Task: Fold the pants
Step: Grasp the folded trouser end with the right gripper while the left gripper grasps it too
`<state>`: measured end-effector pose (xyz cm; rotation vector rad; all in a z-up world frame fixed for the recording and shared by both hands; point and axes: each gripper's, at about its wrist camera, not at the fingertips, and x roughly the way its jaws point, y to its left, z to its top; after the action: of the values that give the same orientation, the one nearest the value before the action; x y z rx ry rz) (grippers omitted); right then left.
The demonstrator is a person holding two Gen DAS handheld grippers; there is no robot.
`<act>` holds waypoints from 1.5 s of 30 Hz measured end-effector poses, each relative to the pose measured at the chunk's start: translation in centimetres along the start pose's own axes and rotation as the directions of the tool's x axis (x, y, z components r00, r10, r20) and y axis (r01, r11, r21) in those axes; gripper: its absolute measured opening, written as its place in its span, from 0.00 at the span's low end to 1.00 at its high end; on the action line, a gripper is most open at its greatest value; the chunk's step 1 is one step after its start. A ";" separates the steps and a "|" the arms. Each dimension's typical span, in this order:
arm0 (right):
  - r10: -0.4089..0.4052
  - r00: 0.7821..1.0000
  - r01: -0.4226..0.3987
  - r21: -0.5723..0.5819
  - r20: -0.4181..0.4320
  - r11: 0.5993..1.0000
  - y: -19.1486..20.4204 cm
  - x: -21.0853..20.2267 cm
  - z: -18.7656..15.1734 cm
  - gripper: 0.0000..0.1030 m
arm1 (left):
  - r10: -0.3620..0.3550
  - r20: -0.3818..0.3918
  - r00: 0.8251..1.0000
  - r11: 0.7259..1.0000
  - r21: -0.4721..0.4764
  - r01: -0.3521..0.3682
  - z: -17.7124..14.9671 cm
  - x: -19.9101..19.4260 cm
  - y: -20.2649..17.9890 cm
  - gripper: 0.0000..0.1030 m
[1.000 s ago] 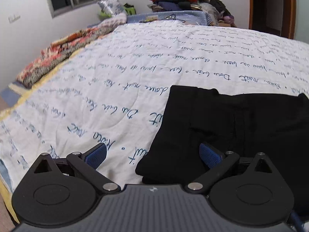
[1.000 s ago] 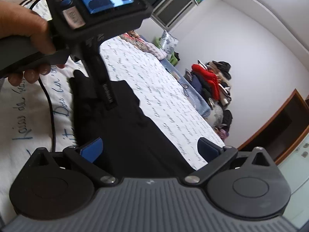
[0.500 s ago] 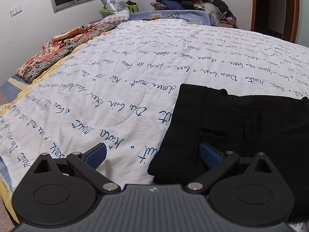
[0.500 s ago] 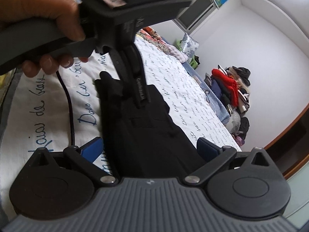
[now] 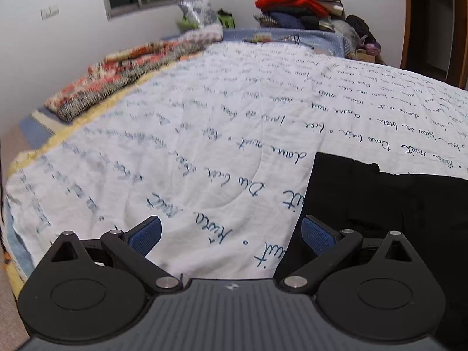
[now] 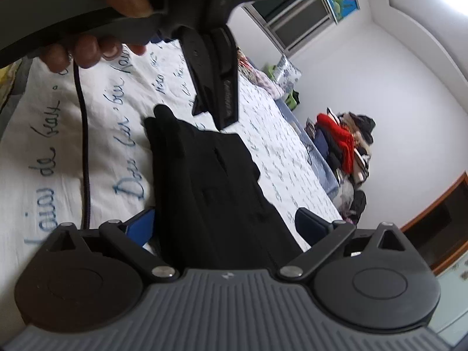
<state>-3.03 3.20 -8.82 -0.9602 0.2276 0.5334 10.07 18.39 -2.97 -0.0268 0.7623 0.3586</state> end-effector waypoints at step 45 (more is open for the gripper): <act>0.302 0.935 -0.352 0.598 0.187 0.720 -9.0 2.7 -0.6 0.07 | -0.693 -0.196 0.694 0.650 -0.588 0.482 1.2 7.4 0.0 0.29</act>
<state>4.02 -0.59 -3.80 -0.2362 0.4808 0.7581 15.80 20.86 -7.16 -0.8691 1.0070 -0.1238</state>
